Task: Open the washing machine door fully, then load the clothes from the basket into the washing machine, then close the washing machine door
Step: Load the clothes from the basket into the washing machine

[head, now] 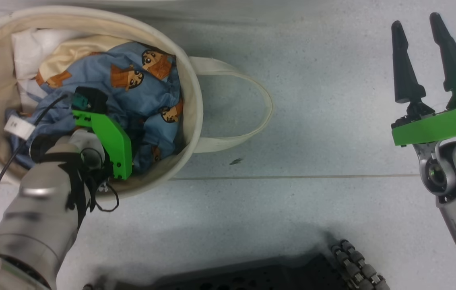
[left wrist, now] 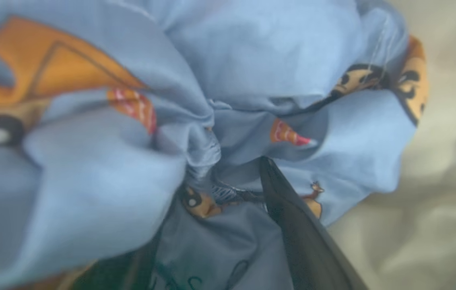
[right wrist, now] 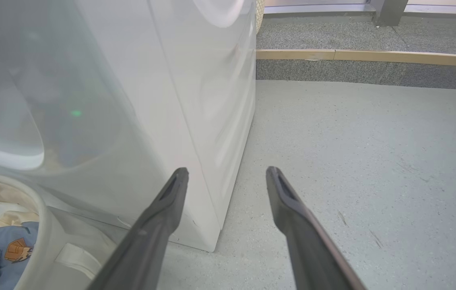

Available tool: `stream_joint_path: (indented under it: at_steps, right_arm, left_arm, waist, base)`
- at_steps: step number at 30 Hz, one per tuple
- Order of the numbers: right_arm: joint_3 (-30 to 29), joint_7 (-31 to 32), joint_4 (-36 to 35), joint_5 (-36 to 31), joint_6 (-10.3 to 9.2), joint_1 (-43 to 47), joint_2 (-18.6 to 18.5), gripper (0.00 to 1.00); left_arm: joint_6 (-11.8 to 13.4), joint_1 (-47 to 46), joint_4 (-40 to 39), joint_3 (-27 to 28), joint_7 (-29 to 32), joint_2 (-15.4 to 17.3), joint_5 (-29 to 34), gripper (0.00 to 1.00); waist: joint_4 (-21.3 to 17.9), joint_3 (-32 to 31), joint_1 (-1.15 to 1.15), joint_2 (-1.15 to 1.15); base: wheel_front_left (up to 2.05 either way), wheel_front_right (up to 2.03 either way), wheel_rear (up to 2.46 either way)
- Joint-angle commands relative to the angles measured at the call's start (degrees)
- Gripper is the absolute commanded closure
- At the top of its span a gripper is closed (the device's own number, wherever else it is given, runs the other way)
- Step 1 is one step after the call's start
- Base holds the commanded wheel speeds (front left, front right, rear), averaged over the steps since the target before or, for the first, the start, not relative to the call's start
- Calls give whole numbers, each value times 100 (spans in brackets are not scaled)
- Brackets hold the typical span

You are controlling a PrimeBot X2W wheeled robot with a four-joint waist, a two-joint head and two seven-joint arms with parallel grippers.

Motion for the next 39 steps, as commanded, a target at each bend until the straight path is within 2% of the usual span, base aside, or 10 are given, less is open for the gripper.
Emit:
stream_joint_path:
  at_steps: [1,3,4,5,12,19,27,39]
  right_arm:
    - [-11,-70,-186,-41,2,289,-28,0]
    - [-41,-70,-213,-54,2,302,-18,0]
    - [-54,-70,-225,-60,2,306,-12,0]
    - [-67,-70,-236,-64,2,308,-7,0]
    - [-103,-70,-241,-98,2,303,18,0]
    - [-93,-70,-173,-75,2,290,121,0]
    - [-16,-70,43,7,2,308,272,0]
    - [6,-70,467,242,2,785,468,0]
  left_arm:
    - [-20,-32,16,48,7,163,52,0]
    - [-23,-101,32,5,-90,137,89,2]
    - [-24,-139,31,-6,-209,130,103,73]
    - [-26,-153,35,-17,-282,117,105,100]
    - [-32,-197,65,-51,-411,68,17,100]
    - [-33,-10,-108,-31,-971,-20,-182,100]
    - [-33,477,-443,-37,-1623,61,-496,100]
    - [-34,1274,-1156,-114,-2584,382,-910,100]
  waist:
    - [-16,42,-1,0]
    - [-27,69,-1,0]
    - [-33,83,-1,0]
    - [-38,92,-1,0]
    - [1,87,-1,0]
    - [127,-230,-1,0]
    - [225,-851,-1,0]
    - [445,-2273,-1,0]
  base:
    - [0,0,0]
    - [0,0,0]
    - [0,0,0]
    - [0,0,0]
    - [0,0,0]
    - [0,0,0]
    - [0,0,0]
    - [0,0,0]
